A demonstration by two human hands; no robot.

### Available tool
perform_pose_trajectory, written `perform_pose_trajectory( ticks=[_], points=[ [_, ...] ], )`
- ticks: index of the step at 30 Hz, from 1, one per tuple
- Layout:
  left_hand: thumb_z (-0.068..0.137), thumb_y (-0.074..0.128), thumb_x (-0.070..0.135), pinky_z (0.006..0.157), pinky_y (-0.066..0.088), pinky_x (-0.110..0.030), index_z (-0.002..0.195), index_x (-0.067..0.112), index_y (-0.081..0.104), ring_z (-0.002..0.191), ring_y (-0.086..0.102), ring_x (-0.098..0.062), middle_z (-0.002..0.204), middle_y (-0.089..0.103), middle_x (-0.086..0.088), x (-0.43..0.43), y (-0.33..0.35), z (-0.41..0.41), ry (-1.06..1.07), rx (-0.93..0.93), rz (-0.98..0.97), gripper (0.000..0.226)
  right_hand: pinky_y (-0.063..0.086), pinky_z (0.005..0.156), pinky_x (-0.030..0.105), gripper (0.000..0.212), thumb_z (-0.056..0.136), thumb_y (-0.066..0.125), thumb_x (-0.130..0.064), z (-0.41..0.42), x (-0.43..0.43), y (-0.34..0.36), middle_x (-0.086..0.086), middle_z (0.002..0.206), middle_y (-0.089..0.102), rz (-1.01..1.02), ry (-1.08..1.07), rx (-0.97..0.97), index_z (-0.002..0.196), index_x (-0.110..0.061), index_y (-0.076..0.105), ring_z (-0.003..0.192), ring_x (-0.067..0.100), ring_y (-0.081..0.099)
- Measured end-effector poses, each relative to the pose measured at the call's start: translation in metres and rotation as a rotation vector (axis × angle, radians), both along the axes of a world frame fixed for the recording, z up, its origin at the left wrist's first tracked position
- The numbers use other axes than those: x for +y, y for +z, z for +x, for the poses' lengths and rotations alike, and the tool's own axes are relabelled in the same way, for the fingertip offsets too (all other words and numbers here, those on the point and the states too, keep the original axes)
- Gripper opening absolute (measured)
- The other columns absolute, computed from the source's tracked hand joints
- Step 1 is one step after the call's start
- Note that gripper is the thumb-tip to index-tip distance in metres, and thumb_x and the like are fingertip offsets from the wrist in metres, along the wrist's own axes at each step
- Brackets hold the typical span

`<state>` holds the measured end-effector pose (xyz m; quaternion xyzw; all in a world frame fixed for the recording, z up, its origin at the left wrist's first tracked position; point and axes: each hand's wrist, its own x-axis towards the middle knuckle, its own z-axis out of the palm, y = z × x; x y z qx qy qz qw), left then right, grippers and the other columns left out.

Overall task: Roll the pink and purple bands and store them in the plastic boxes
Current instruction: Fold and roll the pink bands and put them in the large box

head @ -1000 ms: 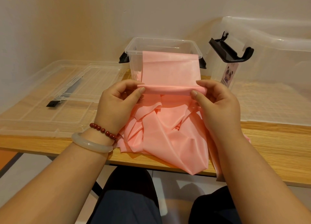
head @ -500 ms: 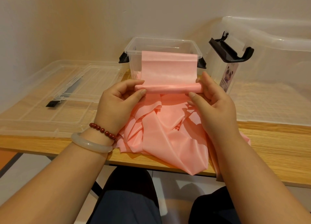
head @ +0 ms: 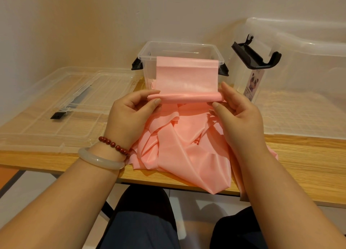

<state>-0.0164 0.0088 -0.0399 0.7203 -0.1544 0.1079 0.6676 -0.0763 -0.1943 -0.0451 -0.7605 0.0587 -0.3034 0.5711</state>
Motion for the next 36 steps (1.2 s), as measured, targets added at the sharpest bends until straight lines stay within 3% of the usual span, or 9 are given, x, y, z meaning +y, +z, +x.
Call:
perform_pose_trajectory(
  ticks=[9,13,18,20,23,27,31,36],
  points=[
    [0.089,0.064,0.01,0.076,0.052,-0.011,0.12,0.016,0.064,0.092,0.066,0.004,0.11,0.068,0.006,-0.0016,0.0002,-0.0014,-0.003,-0.029,0.034,0.032,0.054,0.095,0.035,0.032,0.093,0.064,-0.016,0.0008,-0.0005,0.0005,-0.012,0.116,0.068,-0.028,-0.08,-0.007,0.123,-0.029,0.066,0.103,0.001,0.065],
    [0.09,0.063,0.009,0.071,0.05,-0.009,0.117,0.02,0.063,0.083,0.067,0.005,0.106,0.069,0.004,-0.0018,0.0008,-0.0029,-0.006,-0.039,0.012,0.029,0.056,0.09,0.034,0.03,0.093,0.063,-0.015,0.0011,-0.0016,0.001,-0.008,0.113,0.068,-0.048,-0.086,0.001,0.118,-0.032,0.066,0.094,0.002,0.067],
    [0.096,0.055,0.009,0.072,0.055,-0.016,0.119,0.031,0.058,0.08,0.069,-0.002,0.097,0.07,0.004,-0.0005,-0.0006,-0.0021,-0.01,-0.036,0.017,0.032,0.057,0.082,0.031,0.016,0.095,0.061,-0.02,0.0008,-0.002,0.002,-0.009,0.099,0.069,-0.088,-0.107,0.001,0.092,-0.034,0.067,0.087,0.002,0.066],
    [0.096,0.053,0.008,0.07,0.057,-0.02,0.115,0.034,0.058,0.076,0.07,-0.007,0.089,0.07,0.001,-0.0006,-0.001,-0.0008,-0.007,-0.026,-0.005,0.033,0.058,0.081,0.033,0.012,0.095,0.061,-0.021,0.0015,-0.0022,0.0015,-0.01,0.097,0.069,-0.087,-0.107,0.002,0.095,-0.032,0.065,0.085,0.002,0.067],
    [0.096,0.053,0.006,0.065,0.056,-0.019,0.109,0.022,0.063,0.071,0.069,-0.009,0.082,0.07,-0.002,-0.0007,-0.0016,-0.0007,0.0,-0.032,-0.012,0.023,0.058,0.079,0.037,0.016,0.094,0.062,-0.023,0.0017,-0.0023,0.001,-0.008,0.104,0.066,-0.103,-0.11,0.002,0.102,-0.037,0.061,0.089,0.008,0.066],
    [0.092,0.059,0.008,0.07,0.055,-0.017,0.107,0.023,0.065,0.078,0.07,-0.007,0.089,0.071,0.001,0.0005,-0.0018,-0.0014,-0.041,-0.016,-0.007,0.022,0.057,0.081,0.034,0.015,0.093,0.063,-0.02,-0.0003,-0.0017,0.0028,-0.009,0.1,0.067,-0.092,-0.1,-0.013,0.098,-0.035,0.066,0.086,0.007,0.066],
    [0.086,0.068,0.006,0.072,0.055,-0.016,0.108,0.024,0.066,0.077,0.07,-0.007,0.091,0.071,0.0,-0.0005,-0.002,0.0001,-0.036,-0.011,-0.005,0.028,0.058,0.085,0.033,0.024,0.088,0.071,-0.02,-0.0007,-0.0021,0.0024,-0.008,0.104,0.068,-0.058,-0.067,0.014,0.108,-0.033,0.066,0.092,0.005,0.066],
    [0.089,0.066,0.013,0.068,0.053,-0.014,0.099,0.023,0.071,0.076,0.068,-0.004,0.088,0.071,0.007,-0.0009,-0.0024,0.0012,-0.002,-0.056,0.023,0.016,0.057,0.085,0.04,0.013,0.088,0.069,-0.017,0.0,-0.0028,0.0021,-0.006,0.104,0.067,-0.096,-0.087,-0.006,0.092,-0.03,0.069,0.093,0.011,0.066]
  ],
)
